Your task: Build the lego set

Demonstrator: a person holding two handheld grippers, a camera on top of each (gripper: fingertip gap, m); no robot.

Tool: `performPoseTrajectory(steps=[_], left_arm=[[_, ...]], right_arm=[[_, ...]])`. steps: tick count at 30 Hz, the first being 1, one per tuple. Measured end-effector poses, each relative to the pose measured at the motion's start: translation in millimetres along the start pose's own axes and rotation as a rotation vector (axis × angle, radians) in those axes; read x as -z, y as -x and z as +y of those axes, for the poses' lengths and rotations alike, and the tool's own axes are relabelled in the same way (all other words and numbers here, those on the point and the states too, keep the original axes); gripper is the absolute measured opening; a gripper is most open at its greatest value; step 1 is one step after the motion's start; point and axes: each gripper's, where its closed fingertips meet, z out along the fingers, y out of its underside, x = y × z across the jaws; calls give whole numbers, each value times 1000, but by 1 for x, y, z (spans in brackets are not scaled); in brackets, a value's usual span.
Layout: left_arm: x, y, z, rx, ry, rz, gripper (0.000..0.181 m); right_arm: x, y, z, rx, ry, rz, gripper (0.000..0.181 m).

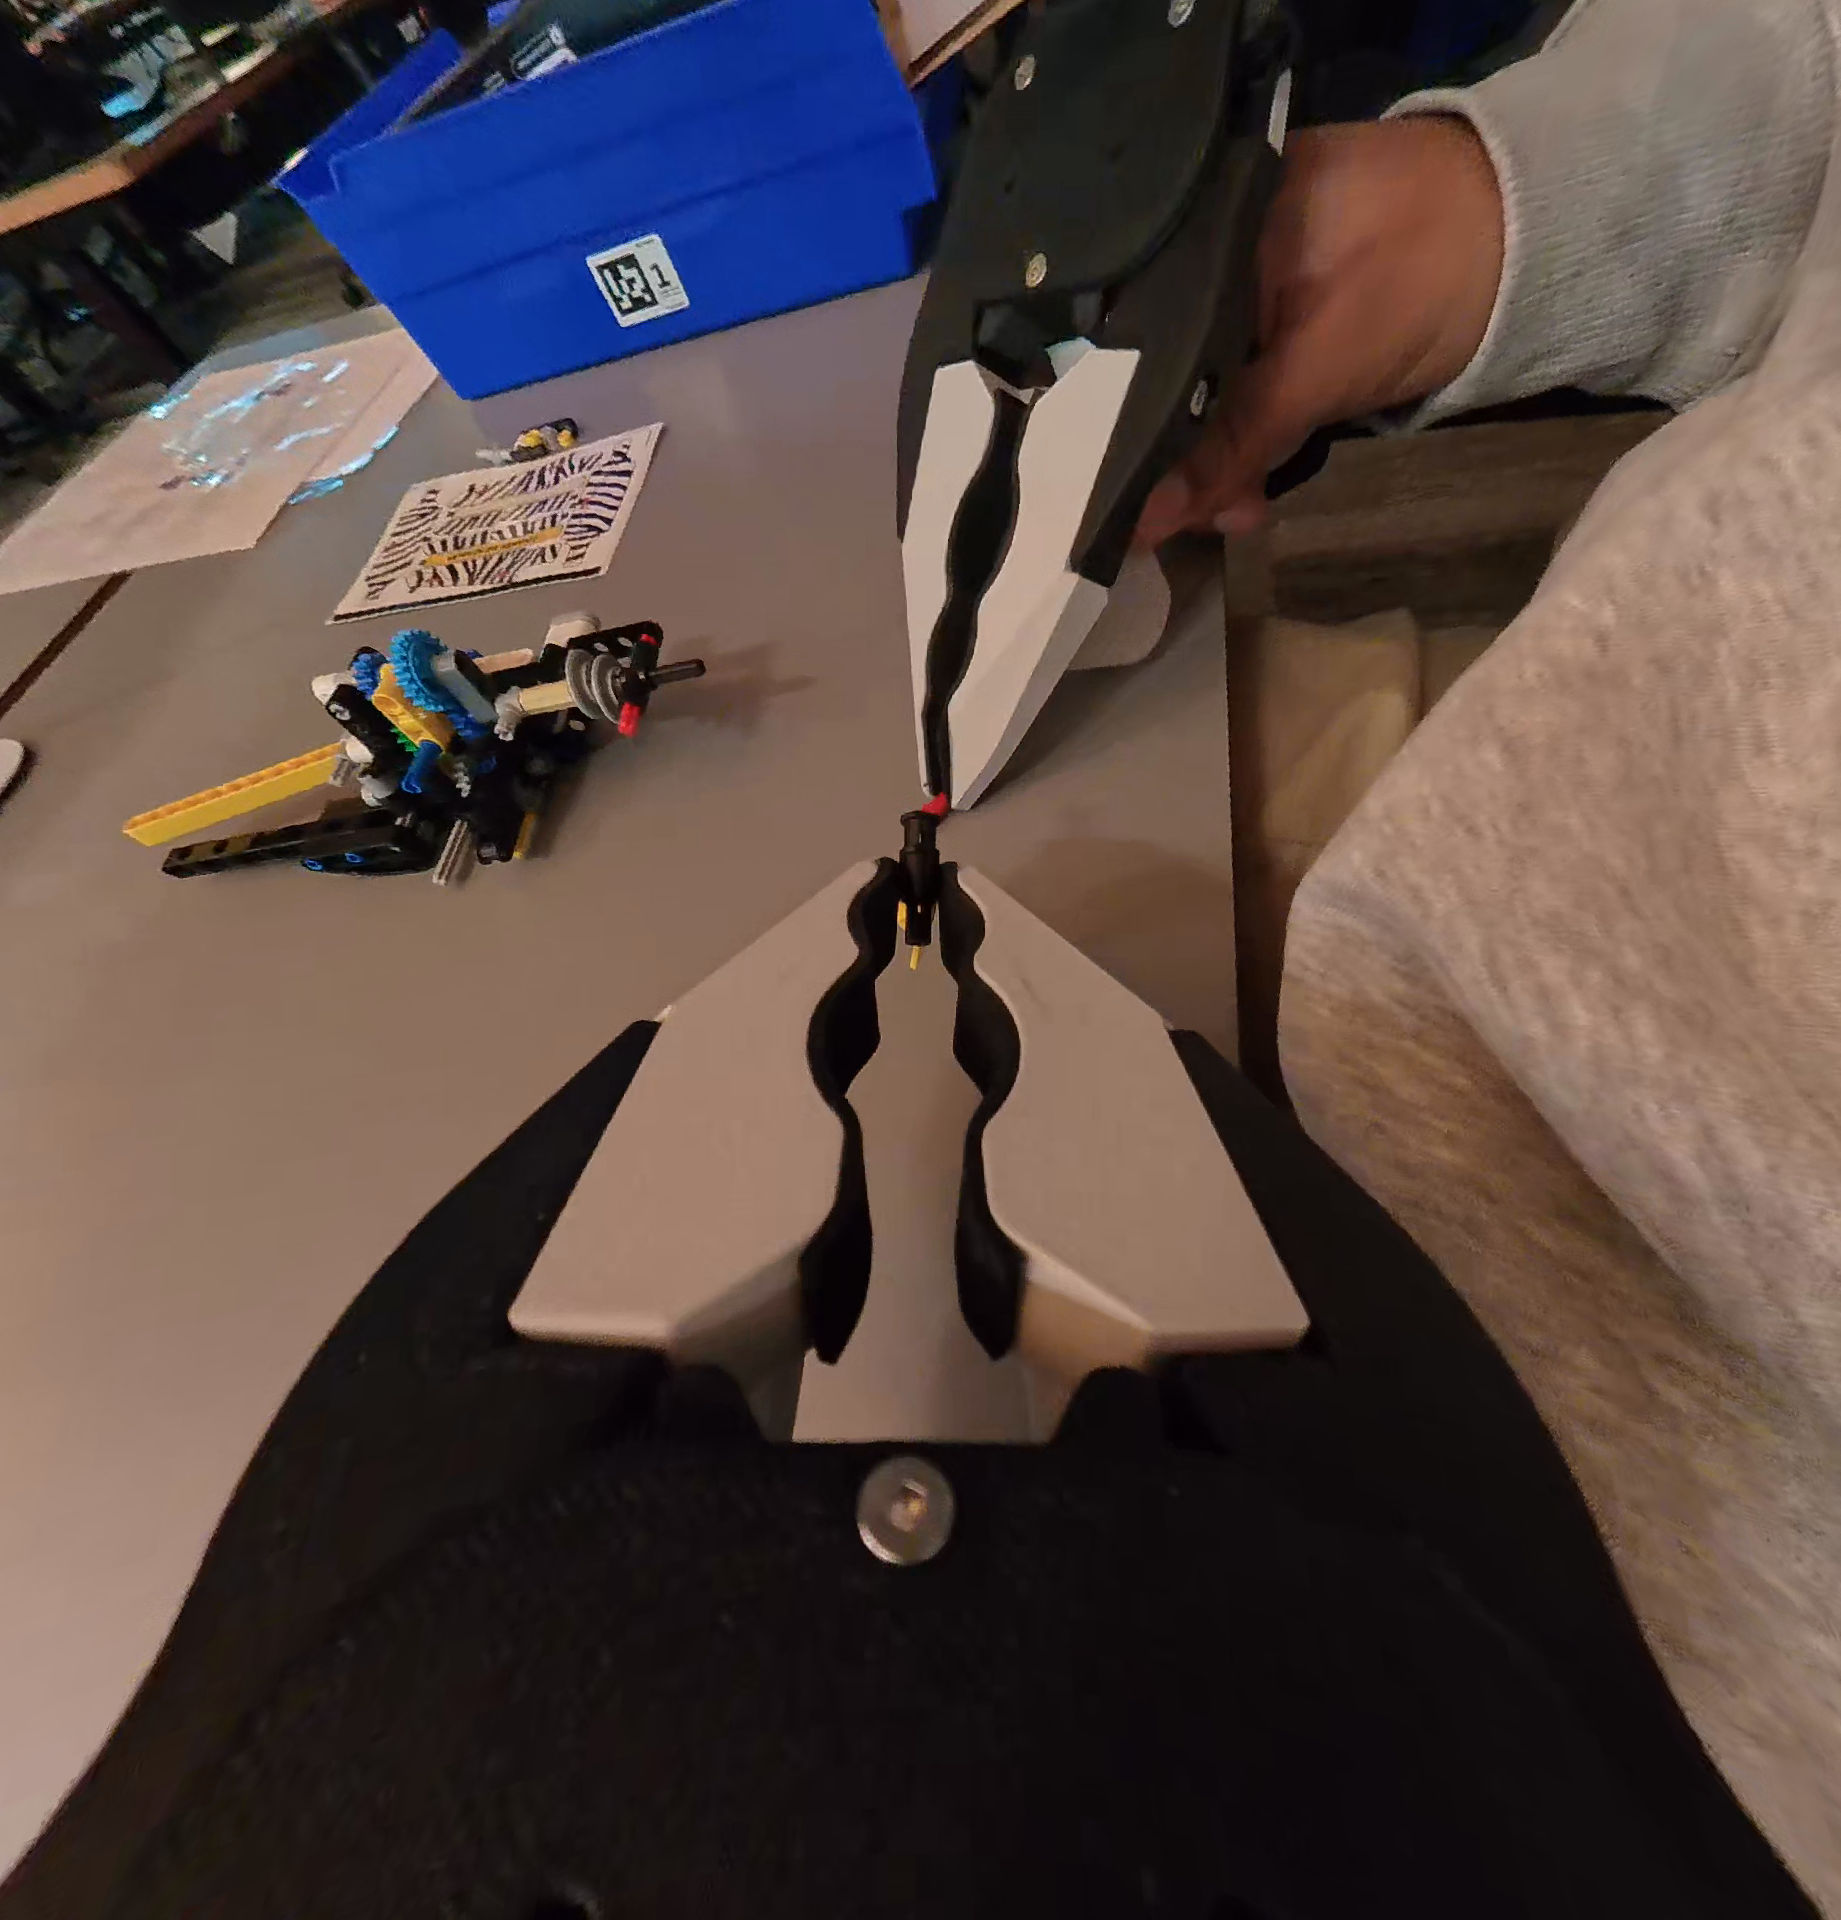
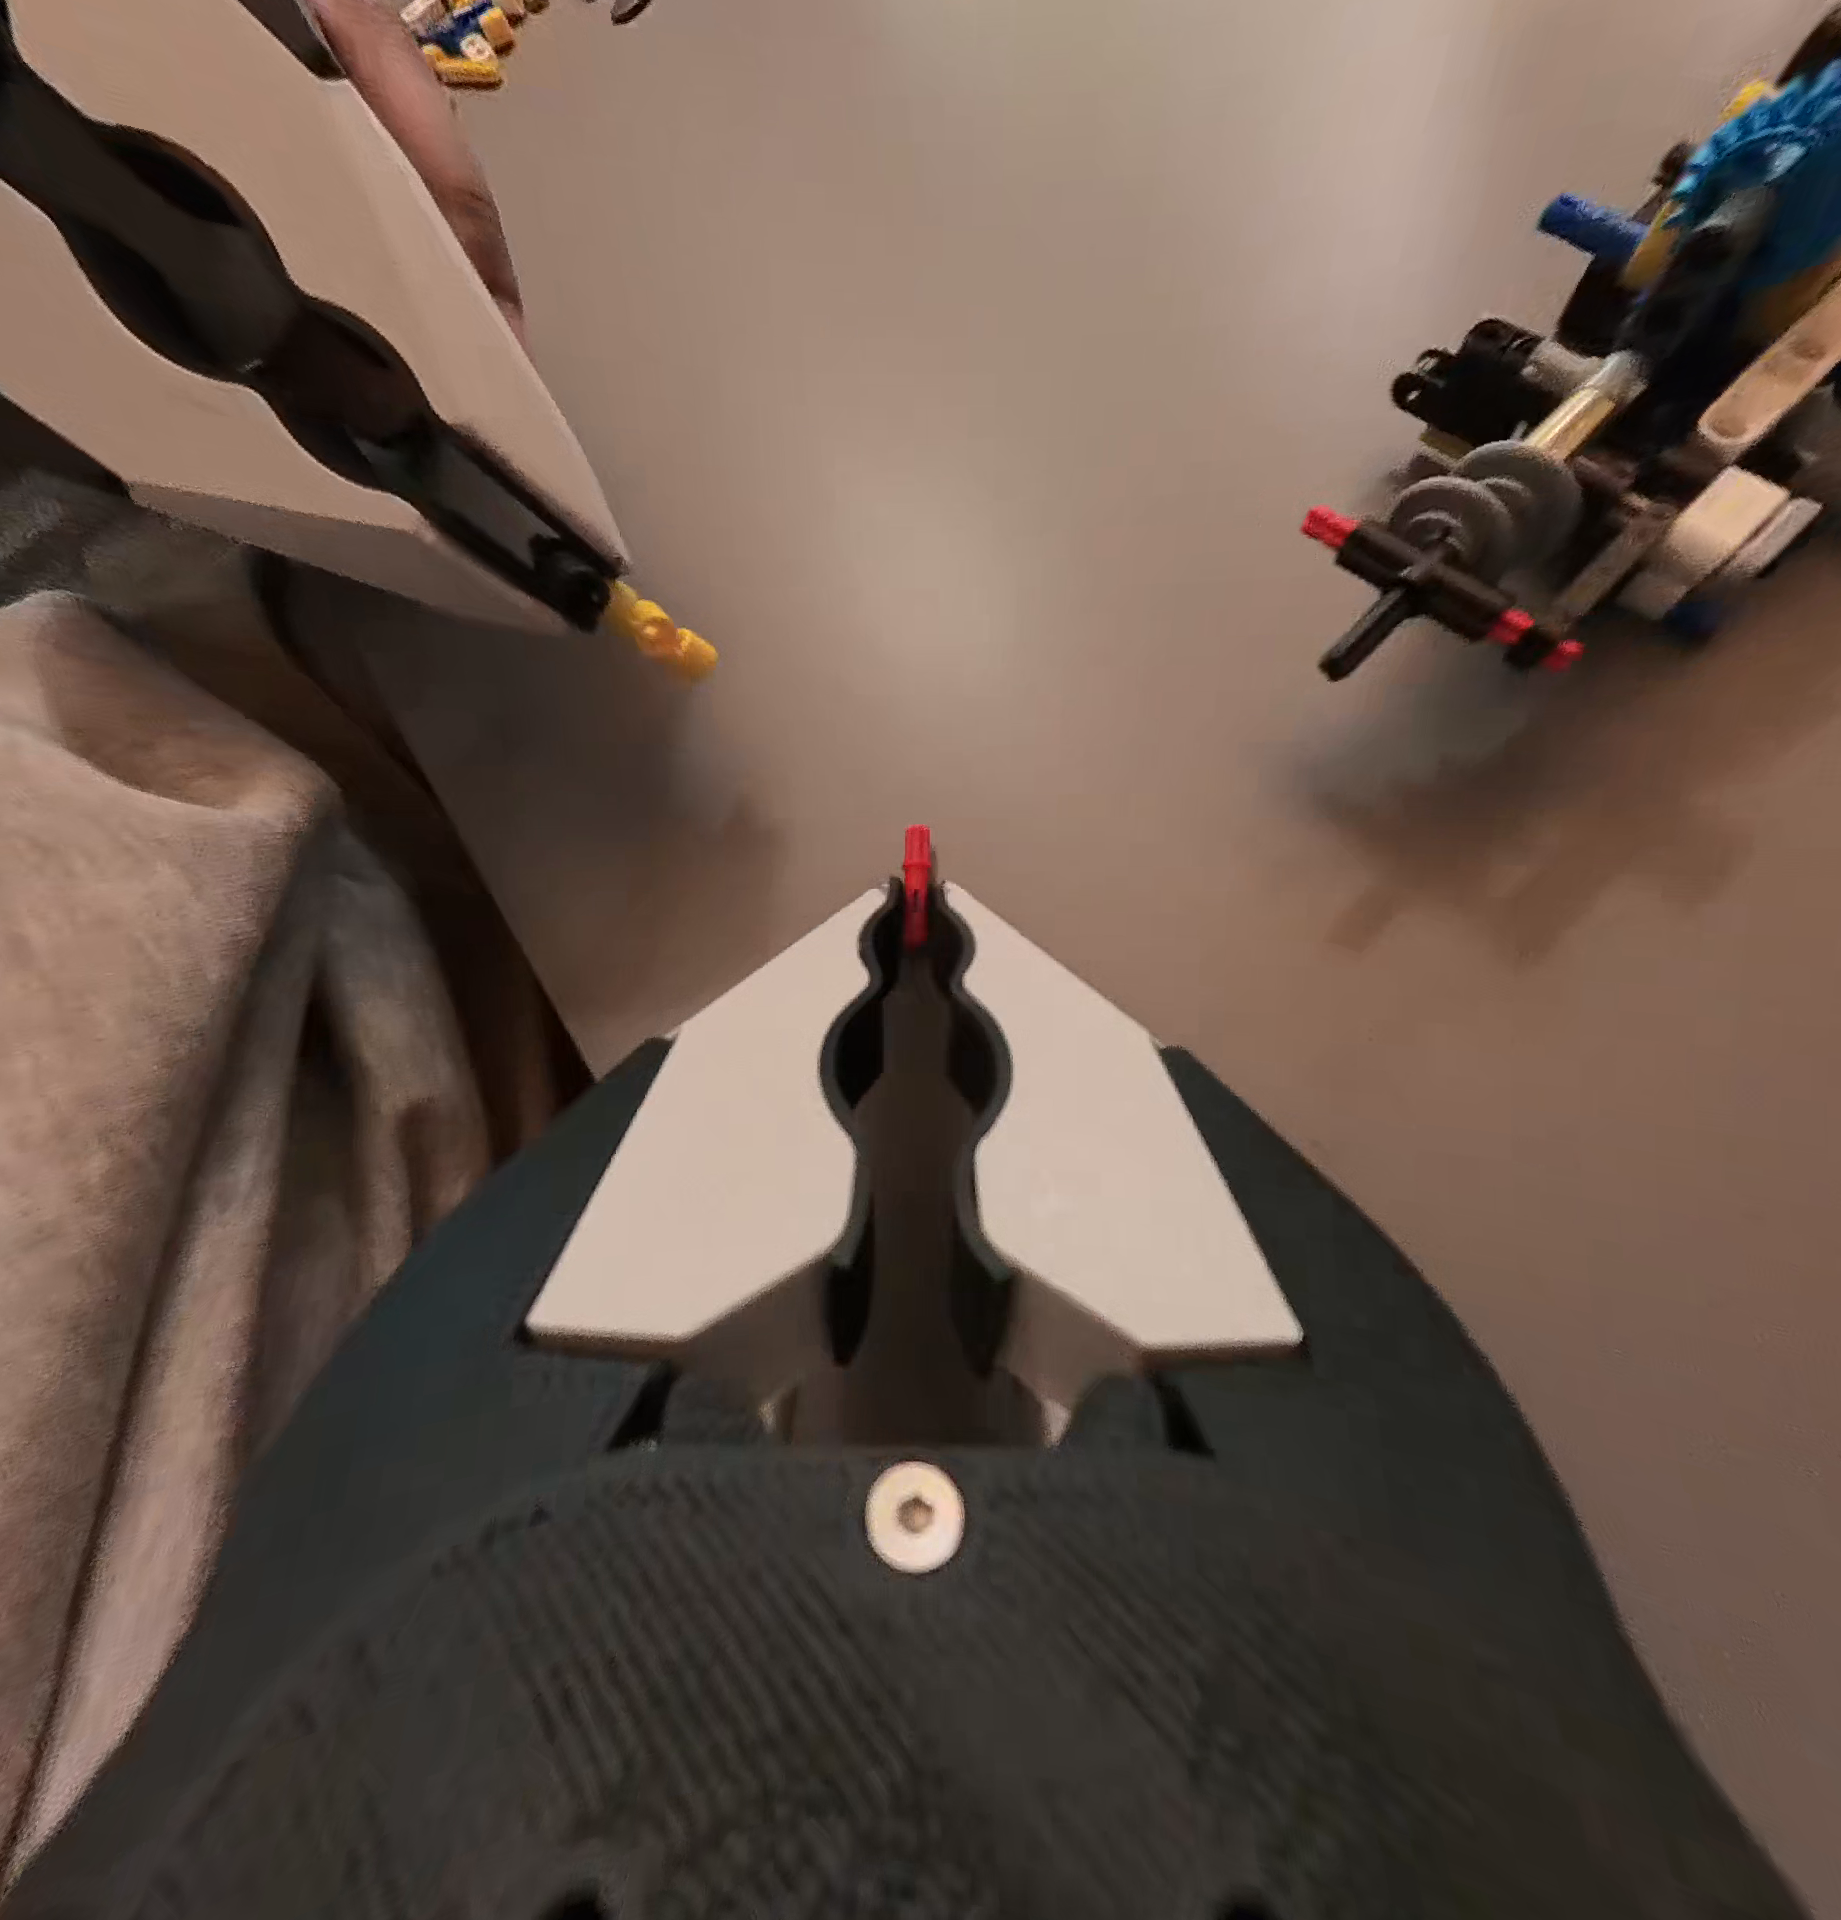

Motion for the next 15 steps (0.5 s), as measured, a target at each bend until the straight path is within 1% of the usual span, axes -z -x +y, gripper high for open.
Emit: performPoseTrajectory(steps=[6, 9, 10, 11, 13, 15], left_arm=[[2, -1, -2, -22, -14, -20, 8], [3, 1, -2, -13, -21, -26, 8], [3, 2, -2, -11, -22, -29, 8], [4, 3, -2, -8, -25, -31, 8], [4, 4, -3, 0, -31, -34, 8], [5, 7, -4, 7, -36, -40, 8]], right_arm=[[1, 2, -1, 7, -19, -12, 14], [7, 1, -9, 33, -69, 13, 21], [13, -2, -17, 67, -116, 45, 22], [23, -8, -27, 113, -178, 110, 24], [48, -23, -46, 206, -308, 281, 26], [68, -31, -56, 267, -406, 420, 28]])
